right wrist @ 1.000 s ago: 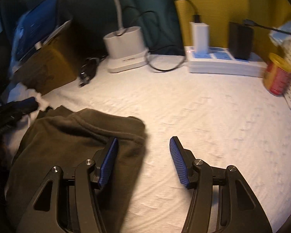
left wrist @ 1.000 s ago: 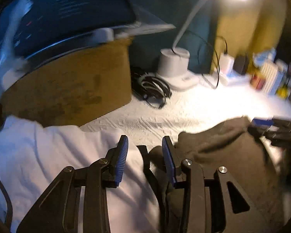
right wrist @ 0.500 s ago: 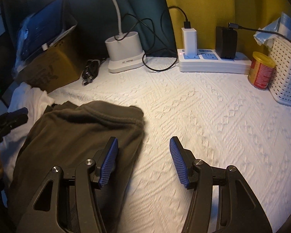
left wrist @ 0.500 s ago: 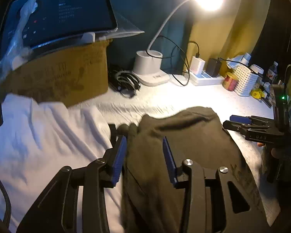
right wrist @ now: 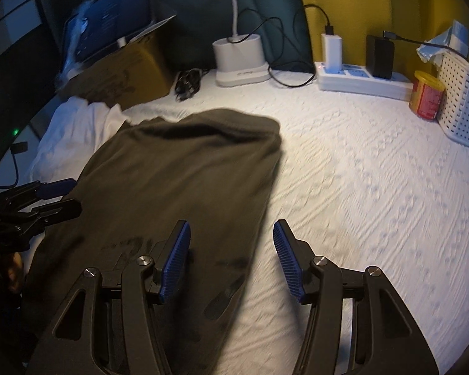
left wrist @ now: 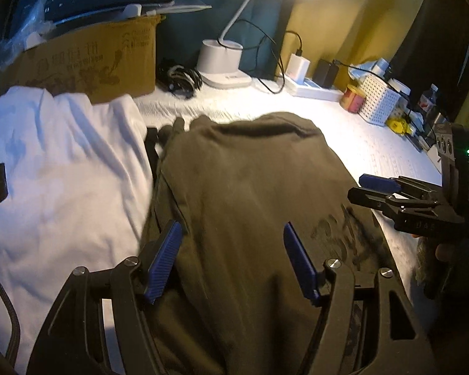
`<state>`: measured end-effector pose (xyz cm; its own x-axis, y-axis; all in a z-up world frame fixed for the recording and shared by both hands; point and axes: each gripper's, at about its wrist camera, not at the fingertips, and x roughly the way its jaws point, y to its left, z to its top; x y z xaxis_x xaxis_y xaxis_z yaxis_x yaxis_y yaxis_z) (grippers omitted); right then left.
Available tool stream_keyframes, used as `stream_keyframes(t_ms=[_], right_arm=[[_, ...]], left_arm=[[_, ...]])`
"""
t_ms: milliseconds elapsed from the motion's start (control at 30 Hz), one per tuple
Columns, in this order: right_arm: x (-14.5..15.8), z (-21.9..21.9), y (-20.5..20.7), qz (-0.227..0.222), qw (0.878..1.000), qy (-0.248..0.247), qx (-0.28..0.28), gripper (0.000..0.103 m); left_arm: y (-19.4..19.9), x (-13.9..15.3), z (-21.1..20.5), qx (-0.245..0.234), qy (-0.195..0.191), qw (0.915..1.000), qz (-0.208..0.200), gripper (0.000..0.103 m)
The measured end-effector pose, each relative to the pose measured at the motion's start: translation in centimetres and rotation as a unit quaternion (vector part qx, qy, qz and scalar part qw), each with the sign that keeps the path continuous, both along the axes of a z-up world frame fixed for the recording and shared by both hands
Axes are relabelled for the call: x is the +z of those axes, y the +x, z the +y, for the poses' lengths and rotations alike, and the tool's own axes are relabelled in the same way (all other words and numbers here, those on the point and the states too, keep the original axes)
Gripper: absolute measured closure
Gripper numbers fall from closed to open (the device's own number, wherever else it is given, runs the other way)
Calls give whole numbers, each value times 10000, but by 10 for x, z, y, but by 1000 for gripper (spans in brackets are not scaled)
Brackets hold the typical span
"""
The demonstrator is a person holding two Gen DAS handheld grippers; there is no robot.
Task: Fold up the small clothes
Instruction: 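Press the folded shirt flat with both open tools, smoothing it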
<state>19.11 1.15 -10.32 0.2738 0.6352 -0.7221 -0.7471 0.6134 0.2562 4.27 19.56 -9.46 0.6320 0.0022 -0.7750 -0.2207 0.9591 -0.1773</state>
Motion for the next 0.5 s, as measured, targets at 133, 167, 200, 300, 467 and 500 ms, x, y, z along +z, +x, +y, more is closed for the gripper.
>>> stream_keyframes(t_ms=[133, 167, 200, 300, 467, 500], right_arm=[[-3, -5, -15, 36, 10000, -40, 63, 45], [-4, -8, -19, 43, 10000, -40, 72, 45], [-5, -10, -22, 46, 9999, -46, 80, 45], [-8, -15, -32, 86, 9998, -52, 143, 45], [-11, -26, -46, 129, 9996, -23, 233, 45], [-12, -28, -50, 146, 9995, -13, 280, 45]], left_arm=[[-8, -7, -7, 8, 52, 9999, 135, 35], [-10, -8, -6, 32, 63, 9998, 167, 35], [-11, -11, -6, 76, 95, 9997, 219, 35], [-19, -16, -4, 124, 158, 9994, 270, 35], [-27, -17, -5, 158, 170, 9996, 189, 35], [-29, -16, -6, 180, 185, 9995, 182, 35]])
